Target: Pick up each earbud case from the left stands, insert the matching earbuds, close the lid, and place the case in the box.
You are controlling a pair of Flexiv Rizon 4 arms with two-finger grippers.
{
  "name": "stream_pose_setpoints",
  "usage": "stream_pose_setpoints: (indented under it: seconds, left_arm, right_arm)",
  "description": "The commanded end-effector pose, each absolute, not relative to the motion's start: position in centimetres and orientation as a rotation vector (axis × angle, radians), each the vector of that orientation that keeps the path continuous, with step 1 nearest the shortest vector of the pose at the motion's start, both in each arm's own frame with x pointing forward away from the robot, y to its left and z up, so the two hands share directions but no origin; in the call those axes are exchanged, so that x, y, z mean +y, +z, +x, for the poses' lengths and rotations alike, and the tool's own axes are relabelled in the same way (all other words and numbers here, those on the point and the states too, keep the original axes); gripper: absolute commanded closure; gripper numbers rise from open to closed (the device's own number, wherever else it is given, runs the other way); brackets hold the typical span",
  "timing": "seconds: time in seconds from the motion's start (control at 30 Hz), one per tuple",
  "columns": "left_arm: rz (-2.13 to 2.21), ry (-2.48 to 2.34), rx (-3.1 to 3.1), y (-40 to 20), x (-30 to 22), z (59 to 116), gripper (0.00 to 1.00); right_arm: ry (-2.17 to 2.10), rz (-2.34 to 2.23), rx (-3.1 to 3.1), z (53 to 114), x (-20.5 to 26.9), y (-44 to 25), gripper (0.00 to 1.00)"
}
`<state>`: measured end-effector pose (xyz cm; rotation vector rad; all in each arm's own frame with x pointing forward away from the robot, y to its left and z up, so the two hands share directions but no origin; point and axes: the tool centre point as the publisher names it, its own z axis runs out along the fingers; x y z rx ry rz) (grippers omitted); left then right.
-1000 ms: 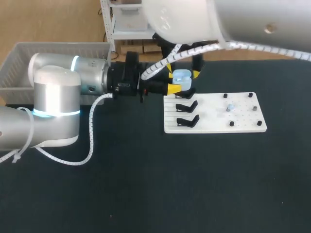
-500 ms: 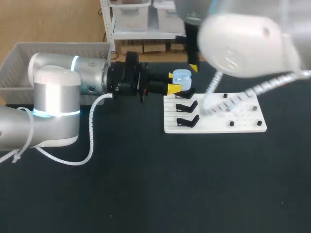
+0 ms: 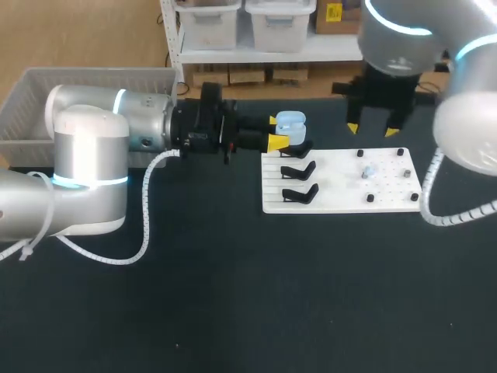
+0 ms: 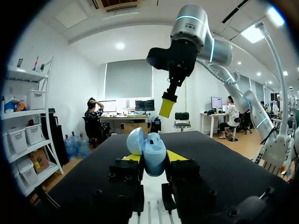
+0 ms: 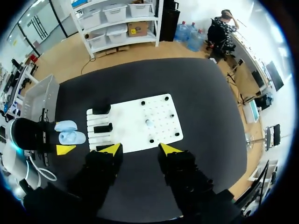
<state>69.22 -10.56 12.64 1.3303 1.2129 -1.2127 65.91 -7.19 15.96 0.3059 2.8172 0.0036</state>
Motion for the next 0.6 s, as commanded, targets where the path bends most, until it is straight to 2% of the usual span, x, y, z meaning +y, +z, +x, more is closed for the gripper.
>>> stream_pose_setpoints:
  seconds: [0.03,0.3,0.37,0.6]
  left_arm:
    - [1.326,-1.207,1.212,12.6,-10.5,69.1,1.00]
    - [1.326,-1.207,1.212,12.6,-10.5,69.1,1.00]
    - [1.326,-1.207,1.212,12.6,-10.5,69.1,1.00]
    - [1.326,-1.207,1.212,12.6,-10.5,69.1,1.00]
  right_arm:
    - [0.149,0.267,2.828,67.1,-7.7,13.7,0.53]
    - [0.102,0.271,2.888,68.0,-8.1,9.4,0.50]
    - [0.085,0.270,2.905,68.0,-8.1,8.5,0.42]
    - [0.083,0.317,2.952,68.2,-8.3,5.8,0.53]
